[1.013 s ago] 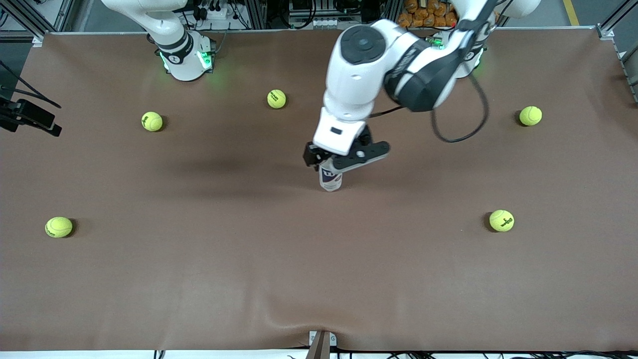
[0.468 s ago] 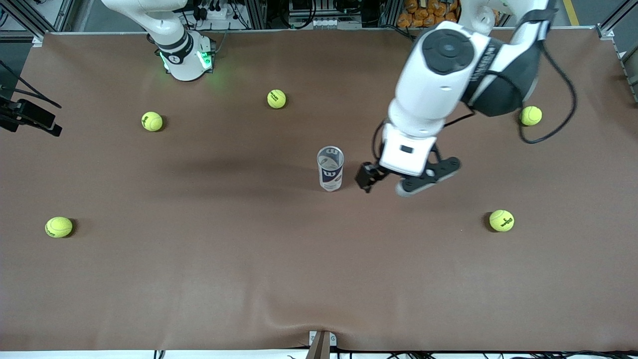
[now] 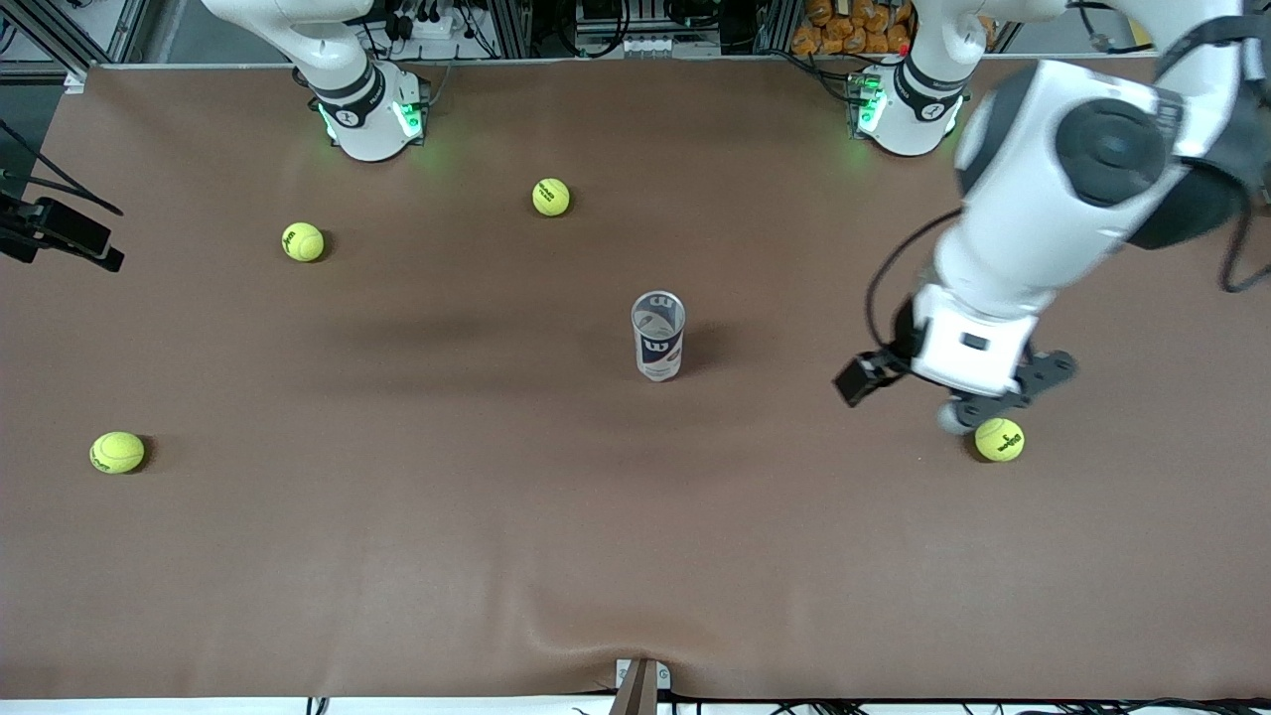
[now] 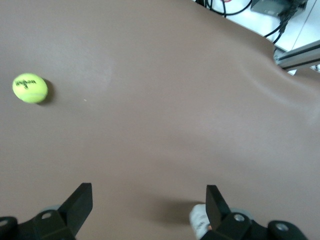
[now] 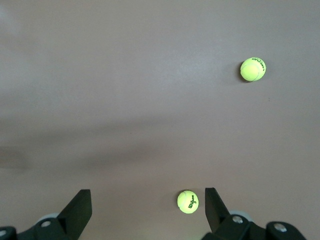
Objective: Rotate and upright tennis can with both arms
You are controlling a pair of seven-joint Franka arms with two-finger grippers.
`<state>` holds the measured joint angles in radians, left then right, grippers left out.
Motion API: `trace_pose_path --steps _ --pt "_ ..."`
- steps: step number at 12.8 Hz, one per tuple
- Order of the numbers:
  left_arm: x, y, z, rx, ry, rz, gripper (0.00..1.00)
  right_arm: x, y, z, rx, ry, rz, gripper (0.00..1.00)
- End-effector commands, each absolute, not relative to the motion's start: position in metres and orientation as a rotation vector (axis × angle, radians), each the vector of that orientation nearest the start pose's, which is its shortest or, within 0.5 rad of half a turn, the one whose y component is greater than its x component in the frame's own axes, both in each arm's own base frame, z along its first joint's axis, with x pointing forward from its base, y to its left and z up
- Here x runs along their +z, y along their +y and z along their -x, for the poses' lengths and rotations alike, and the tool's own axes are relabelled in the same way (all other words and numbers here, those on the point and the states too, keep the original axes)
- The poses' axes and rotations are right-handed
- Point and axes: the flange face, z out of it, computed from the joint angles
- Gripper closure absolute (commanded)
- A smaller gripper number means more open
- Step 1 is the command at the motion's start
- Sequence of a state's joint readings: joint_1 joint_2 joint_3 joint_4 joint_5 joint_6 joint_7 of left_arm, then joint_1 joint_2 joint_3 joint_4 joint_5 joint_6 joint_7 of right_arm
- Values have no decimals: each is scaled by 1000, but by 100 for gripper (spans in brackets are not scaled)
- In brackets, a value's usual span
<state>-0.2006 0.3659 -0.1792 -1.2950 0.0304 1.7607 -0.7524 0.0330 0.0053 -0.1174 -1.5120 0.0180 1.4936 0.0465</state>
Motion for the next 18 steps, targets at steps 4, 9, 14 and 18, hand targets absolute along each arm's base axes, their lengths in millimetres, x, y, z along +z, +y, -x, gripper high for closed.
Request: trace_pose_path --steps 4,9,14,18 --pt "578 -150 -627 -49 -376 3166 0 644 -45 -544 37 220 3099 0" --pt "594 -84 -602 85 -235 3131 0 644 -44 -544 37 218 3101 0" --pt "602 -43 -543 129 -175 3125 0 644 -44 -544 37 218 3099 0" --pt "605 -42 -523 130 -139 3120 0 644 -44 -544 37 218 3099 0"
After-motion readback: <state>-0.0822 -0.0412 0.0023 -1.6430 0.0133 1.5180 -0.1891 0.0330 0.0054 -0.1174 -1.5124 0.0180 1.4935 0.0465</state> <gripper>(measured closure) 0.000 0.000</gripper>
